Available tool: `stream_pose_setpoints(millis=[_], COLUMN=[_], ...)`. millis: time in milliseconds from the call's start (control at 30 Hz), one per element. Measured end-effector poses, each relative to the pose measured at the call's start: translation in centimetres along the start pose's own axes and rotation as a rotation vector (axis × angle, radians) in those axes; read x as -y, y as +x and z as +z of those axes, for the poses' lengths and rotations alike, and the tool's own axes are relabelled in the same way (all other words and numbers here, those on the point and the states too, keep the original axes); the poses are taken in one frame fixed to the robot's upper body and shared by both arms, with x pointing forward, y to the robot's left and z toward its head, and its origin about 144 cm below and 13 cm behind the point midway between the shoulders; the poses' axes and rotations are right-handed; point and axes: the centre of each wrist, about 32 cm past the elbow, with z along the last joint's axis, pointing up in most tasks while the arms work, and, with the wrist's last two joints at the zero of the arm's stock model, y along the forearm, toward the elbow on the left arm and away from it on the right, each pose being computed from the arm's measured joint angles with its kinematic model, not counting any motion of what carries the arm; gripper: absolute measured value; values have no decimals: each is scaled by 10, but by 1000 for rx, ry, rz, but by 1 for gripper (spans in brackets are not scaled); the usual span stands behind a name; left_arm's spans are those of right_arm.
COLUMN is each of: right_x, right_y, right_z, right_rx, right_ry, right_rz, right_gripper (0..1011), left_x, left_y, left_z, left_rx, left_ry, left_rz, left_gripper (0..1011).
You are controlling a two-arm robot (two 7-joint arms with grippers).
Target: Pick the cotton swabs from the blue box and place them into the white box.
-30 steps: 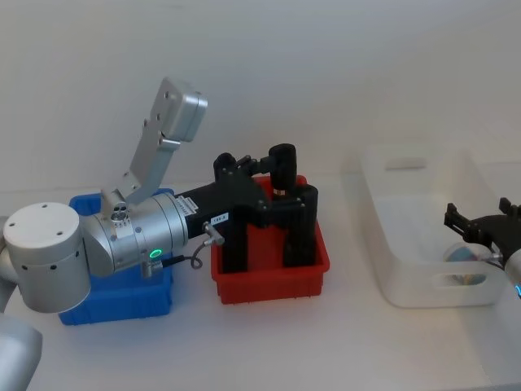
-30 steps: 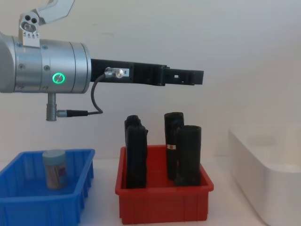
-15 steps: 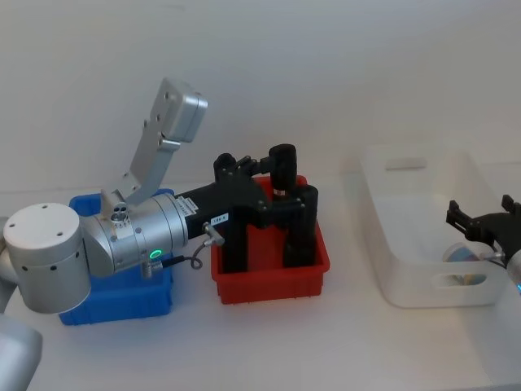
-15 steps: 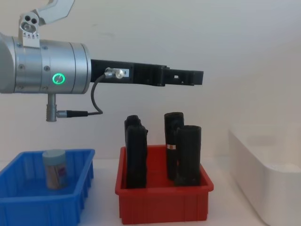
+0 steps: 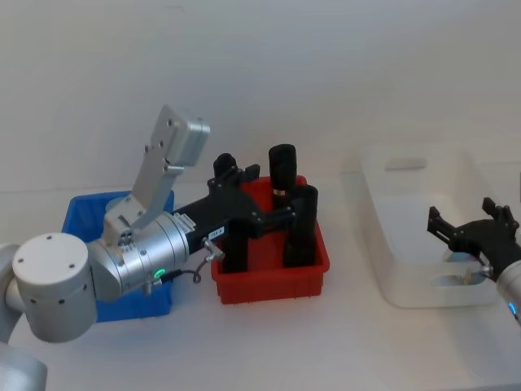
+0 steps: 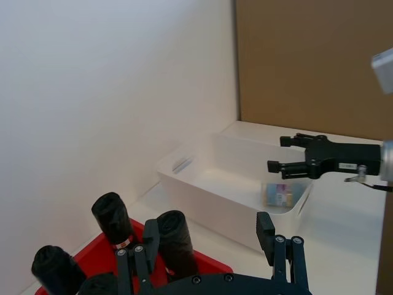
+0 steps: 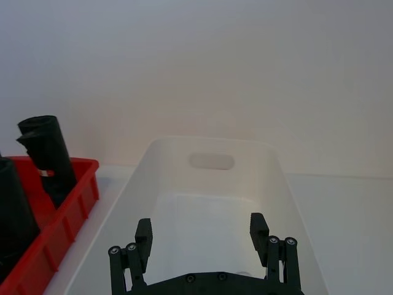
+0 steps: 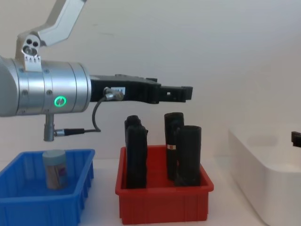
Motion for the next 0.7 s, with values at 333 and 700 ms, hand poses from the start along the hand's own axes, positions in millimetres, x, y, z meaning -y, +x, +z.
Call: stream_pose_setpoints(millis=[333, 700], right_x=[26, 56], right_y=[-19, -39], right_z=[3, 8], right_rx=[-1, -13], right_ry=[53, 109], right_rz=[86, 181], right_gripper=[1001, 1001], left_x=[-4, -10], left_y=[-16, -34], left_z=[-17, -36], left_rx=[38, 77], left_ry=[-7, -24], left_rz=[111, 231], left_gripper=[1003, 1003])
